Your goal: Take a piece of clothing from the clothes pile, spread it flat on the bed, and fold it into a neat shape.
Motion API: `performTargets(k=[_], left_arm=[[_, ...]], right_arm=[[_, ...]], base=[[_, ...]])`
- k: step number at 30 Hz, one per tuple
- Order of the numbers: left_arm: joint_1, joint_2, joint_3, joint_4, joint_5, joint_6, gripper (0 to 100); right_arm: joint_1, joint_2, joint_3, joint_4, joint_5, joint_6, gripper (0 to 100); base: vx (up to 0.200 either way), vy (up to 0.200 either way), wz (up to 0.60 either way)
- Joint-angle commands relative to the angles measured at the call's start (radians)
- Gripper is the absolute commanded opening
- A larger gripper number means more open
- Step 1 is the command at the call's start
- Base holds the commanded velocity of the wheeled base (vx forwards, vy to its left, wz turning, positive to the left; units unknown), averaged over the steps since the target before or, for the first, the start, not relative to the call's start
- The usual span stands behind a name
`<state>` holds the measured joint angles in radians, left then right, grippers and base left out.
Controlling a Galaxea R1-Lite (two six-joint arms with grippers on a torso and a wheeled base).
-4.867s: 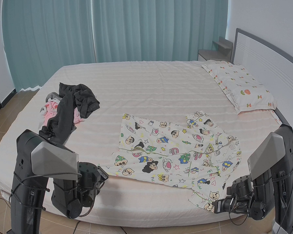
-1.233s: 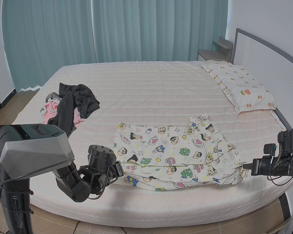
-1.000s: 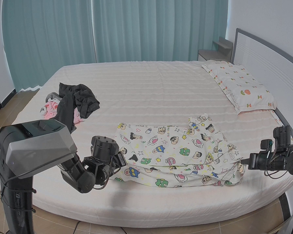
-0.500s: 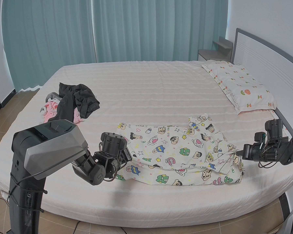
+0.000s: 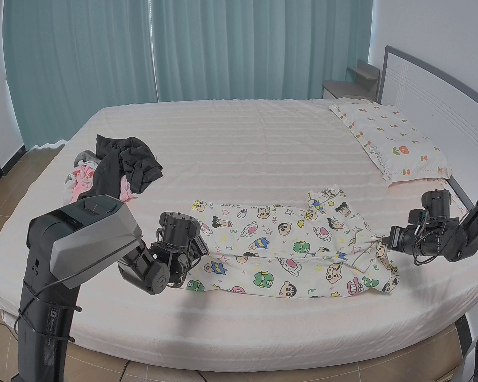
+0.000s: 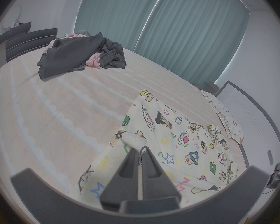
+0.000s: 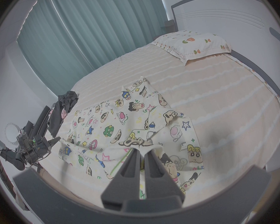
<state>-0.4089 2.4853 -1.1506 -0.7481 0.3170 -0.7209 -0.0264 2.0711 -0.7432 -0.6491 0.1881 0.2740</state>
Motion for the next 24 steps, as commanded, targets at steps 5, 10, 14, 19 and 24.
performTargets(k=[5, 10, 14, 19, 24], left_arm=[[0.009, 0.038, -0.054, 0.050, 0.001, 0.000, 0], [0.005, 0.058, -0.093, 0.072, 0.001, -0.002, 0], [0.005, 0.069, -0.109, 0.078, 0.001, -0.003, 100], [0.022, 0.064, -0.109, 0.078, 0.001, -0.017, 100], [0.068, 0.014, -0.086, 0.079, 0.001, -0.052, 100]], right_arm=[[0.000, 0.078, -0.013, -0.052, -0.012, 0.024, 0], [0.000, 0.112, -0.036, -0.090, -0.010, 0.059, 0], [0.002, 0.126, -0.041, -0.135, -0.009, 0.105, 100], [-0.012, 0.123, -0.033, -0.158, -0.009, 0.188, 100], [-0.018, 0.072, 0.016, -0.159, -0.010, 0.323, 100]], base=[[0.000, 0.000, 0.00], [0.000, 0.000, 0.00], [0.000, 0.000, 0.00], [0.000, 0.000, 0.00], [0.000, 0.000, 0.00]])
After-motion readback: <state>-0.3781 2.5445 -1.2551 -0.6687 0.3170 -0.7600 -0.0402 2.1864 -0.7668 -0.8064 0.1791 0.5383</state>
